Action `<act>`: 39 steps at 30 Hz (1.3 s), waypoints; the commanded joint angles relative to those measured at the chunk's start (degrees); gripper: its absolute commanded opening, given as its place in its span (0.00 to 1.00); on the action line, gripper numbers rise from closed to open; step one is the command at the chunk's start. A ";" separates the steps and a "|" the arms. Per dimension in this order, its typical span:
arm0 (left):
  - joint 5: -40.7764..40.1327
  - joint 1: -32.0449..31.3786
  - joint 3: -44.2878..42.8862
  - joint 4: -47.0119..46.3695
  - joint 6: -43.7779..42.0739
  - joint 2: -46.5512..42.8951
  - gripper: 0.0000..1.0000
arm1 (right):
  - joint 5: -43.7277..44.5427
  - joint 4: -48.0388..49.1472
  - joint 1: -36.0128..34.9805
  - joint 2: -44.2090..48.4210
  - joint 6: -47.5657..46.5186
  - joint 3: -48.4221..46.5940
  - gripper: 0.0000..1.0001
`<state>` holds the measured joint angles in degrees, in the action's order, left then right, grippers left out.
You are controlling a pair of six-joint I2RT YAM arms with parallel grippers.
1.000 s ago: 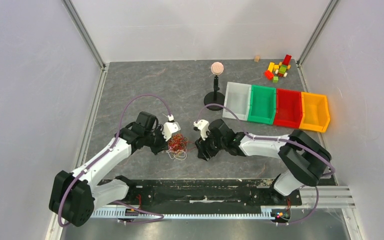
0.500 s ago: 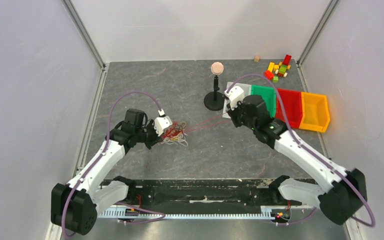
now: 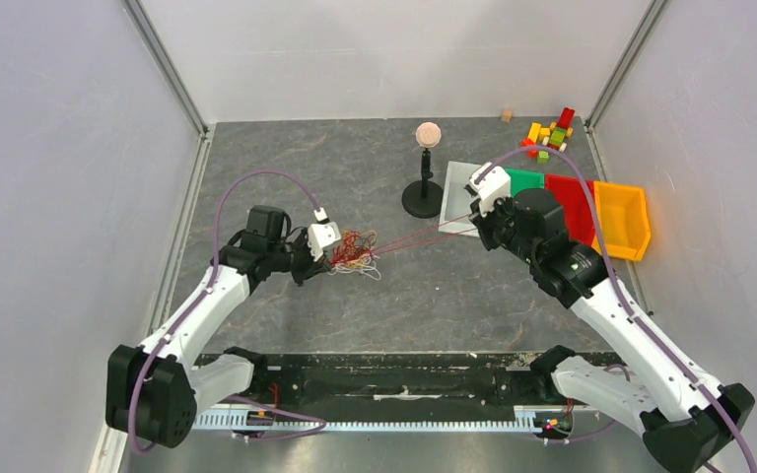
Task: Untangle the cables
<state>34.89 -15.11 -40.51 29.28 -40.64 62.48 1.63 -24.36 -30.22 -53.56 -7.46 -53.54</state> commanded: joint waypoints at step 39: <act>-18.86 -11.32 -11.41 1.11 27.42 26.70 0.28 | 9.18 0.36 4.11 8.89 -4.27 -8.63 0.00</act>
<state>23.49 -29.91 -51.40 27.97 -13.69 92.31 -2.11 -25.87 -26.15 -47.75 -8.27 -56.10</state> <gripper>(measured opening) 0.422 0.009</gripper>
